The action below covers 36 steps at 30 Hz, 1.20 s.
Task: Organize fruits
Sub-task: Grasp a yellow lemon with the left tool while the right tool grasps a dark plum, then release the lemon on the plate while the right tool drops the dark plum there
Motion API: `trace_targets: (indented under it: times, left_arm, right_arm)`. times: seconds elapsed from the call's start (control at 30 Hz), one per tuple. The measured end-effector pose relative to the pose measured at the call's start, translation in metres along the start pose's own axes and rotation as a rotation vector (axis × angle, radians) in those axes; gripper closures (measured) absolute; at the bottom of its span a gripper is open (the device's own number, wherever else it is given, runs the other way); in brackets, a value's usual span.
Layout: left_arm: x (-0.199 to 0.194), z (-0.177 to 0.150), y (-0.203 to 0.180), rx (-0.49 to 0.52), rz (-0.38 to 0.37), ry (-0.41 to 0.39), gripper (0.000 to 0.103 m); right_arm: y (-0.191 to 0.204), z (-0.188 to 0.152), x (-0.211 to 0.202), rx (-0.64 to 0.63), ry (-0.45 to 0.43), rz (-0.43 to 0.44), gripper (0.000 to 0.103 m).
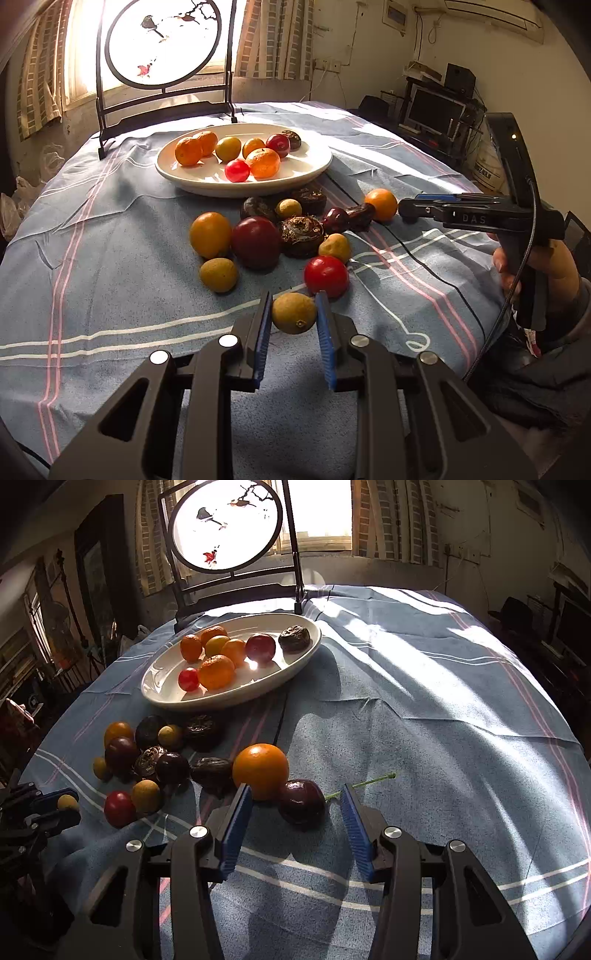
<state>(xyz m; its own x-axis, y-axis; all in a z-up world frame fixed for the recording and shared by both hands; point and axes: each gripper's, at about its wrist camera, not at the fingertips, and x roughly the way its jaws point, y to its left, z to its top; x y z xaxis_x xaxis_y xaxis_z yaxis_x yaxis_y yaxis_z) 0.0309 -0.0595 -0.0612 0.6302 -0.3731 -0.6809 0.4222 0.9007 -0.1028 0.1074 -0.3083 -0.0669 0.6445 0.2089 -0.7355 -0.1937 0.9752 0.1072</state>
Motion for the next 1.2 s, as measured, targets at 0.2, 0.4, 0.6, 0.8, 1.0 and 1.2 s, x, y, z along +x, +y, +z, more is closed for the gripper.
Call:
trace_targets:
  times: [0.2, 0.4, 0.6, 0.8, 1.0, 1.2]
  left_arm:
    - [0.0, 0.0, 0.005, -0.017, -0.002, -0.006, 0.08]
    - [-0.008, 0.003, 0.013, -0.042, 0.002, -0.035, 0.08]
    - [-0.011, 0.016, 0.02, -0.05, -0.001, -0.05, 0.08]
    - [0.003, 0.062, 0.042, -0.05, 0.015, -0.07, 0.08]
    - [0.044, 0.111, 0.059, -0.044, 0.032, -0.035, 0.08]
    - [0.081, 0.134, 0.071, -0.084, 0.049, 0.017, 0.058]
  right_arm:
    - [-0.01, -0.006, -0.006, 0.057, -0.02, 0.034, 0.074]
    - [-0.022, -0.012, -0.032, 0.122, -0.097, 0.109, 0.074]
    - [-0.009, 0.011, -0.049, 0.083, -0.145, 0.173, 0.074]
    - [0.016, 0.065, -0.033, 0.038, -0.148, 0.223, 0.074]
    - [0.033, 0.104, 0.017, 0.033, -0.077, 0.215, 0.074]
    - [0.037, 0.116, 0.044, 0.044, -0.058, 0.185, 0.065]
